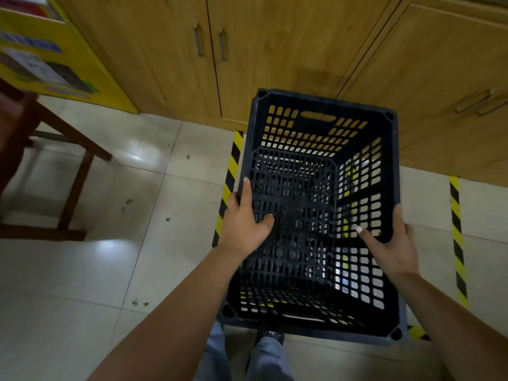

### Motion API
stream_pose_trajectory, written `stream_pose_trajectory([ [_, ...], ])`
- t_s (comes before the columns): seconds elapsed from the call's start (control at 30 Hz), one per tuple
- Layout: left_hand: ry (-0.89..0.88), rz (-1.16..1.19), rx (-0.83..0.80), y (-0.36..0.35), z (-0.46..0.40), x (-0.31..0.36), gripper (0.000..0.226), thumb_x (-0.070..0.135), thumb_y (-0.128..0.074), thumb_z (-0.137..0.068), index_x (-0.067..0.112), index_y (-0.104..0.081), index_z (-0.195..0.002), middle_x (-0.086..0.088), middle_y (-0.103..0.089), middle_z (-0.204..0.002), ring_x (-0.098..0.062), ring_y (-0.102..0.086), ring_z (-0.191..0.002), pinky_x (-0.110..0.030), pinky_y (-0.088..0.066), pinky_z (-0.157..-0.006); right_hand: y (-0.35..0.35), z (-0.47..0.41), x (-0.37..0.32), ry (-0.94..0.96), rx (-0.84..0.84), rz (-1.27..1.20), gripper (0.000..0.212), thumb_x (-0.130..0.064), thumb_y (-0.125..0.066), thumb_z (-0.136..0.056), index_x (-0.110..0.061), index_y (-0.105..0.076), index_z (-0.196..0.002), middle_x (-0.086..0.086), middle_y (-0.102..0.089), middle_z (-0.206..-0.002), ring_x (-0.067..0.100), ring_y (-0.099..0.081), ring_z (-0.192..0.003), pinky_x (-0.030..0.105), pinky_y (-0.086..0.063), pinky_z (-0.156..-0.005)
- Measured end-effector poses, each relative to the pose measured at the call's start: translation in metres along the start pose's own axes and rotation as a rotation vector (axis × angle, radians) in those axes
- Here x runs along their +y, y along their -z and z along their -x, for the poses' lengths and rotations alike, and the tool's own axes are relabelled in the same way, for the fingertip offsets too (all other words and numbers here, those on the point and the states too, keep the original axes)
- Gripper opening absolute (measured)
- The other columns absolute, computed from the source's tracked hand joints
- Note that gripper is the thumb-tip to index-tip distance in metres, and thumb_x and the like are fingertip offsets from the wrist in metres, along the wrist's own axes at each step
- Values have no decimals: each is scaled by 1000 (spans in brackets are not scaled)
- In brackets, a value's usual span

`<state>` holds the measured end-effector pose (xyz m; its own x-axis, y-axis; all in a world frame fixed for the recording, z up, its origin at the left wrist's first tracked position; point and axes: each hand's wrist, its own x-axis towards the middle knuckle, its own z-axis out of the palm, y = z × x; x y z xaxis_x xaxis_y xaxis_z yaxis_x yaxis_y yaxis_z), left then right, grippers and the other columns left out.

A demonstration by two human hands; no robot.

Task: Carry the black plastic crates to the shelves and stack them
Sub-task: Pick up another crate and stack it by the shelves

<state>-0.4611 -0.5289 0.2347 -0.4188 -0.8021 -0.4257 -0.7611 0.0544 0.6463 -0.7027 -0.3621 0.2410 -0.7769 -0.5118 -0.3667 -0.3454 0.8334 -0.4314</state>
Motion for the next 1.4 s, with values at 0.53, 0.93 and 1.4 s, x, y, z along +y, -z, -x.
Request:
stream_pose_trajectory([
  [0.53,-94,-136,93,-10,1,-12,98,44,-59,-86,26,13,-150,-14,-30,-137,-32,-50,-105,-36,-48,-83,-3,6,14,89,-24,71,96,-52,-60,-86,-34,7,-152,6,-18,-157,34,-38,-134,46,-43,-95],
  [0.93,-102,-286,142,-19,-11,-2,102,45,-62,-83,18,8,-152,-21,-33,-134,-38,-51,-100,-40,-49,-73,0,-12,23,158,-29,153,103,-53,-60,-85,-27,12,-152,11,-20,-153,34,-38,-132,41,-46,-88],
  [1.4,-72,-348,171,-22,-12,-1,96,52,-56,-84,20,3,-152,-20,-33,-136,-40,-50,-106,-49,-52,-76,-4,-10,33,161,-21,91,98,-54,-59,-85,-30,7,-153,8,-27,-149,31,-61,-91,33,-48,-69],
])
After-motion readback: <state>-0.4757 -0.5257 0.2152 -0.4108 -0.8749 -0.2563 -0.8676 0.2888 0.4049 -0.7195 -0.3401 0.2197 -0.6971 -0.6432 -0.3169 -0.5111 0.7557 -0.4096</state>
